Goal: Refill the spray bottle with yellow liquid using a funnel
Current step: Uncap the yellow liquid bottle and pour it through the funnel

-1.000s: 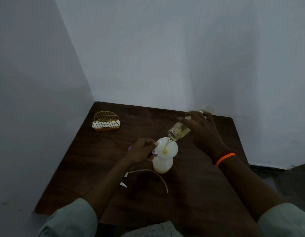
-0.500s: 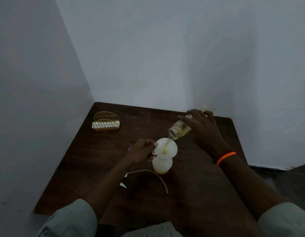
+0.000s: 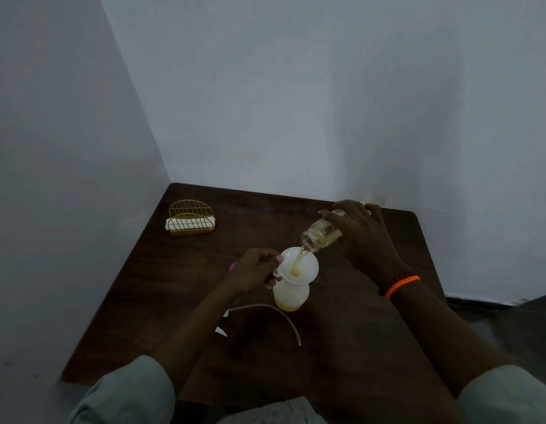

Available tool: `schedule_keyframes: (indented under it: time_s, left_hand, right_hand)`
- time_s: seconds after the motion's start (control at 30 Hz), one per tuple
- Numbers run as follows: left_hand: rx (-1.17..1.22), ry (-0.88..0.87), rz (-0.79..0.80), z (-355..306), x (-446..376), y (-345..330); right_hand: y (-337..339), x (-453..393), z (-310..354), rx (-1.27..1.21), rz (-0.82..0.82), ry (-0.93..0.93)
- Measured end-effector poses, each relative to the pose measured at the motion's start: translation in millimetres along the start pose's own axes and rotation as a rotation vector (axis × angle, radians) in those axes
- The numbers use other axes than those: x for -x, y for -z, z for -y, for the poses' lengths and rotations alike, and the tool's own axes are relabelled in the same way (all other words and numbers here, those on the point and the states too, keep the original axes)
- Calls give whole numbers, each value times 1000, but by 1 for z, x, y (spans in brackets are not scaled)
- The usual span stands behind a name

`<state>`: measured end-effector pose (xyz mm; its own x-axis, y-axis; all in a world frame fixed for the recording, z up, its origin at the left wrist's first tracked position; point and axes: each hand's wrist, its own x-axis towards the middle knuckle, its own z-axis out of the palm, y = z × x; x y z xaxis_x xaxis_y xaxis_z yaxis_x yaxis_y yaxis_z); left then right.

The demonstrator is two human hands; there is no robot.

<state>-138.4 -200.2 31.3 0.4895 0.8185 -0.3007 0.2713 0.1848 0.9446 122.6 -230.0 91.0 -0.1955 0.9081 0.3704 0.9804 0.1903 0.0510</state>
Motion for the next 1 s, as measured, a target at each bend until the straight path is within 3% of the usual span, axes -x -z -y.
schedule_keyframes:
  time_s: [0.3,0.47,0.63,1.0]
  left_hand:
    - [-14,-9,-1,-2,0,-1]
    - [-19,-15,10,-5,1,-1]
    - [-34,-9,15,-6,4,1]
    - [-94,17,6,-2,3,9]
  right_hand:
    - [-17,11,16,-184,108,-102]
    - [-31,18,19,-454,145,-256]
    - [-37,28,19,-725,67,-346]
    - [-37,25,27,-937,95,-463]
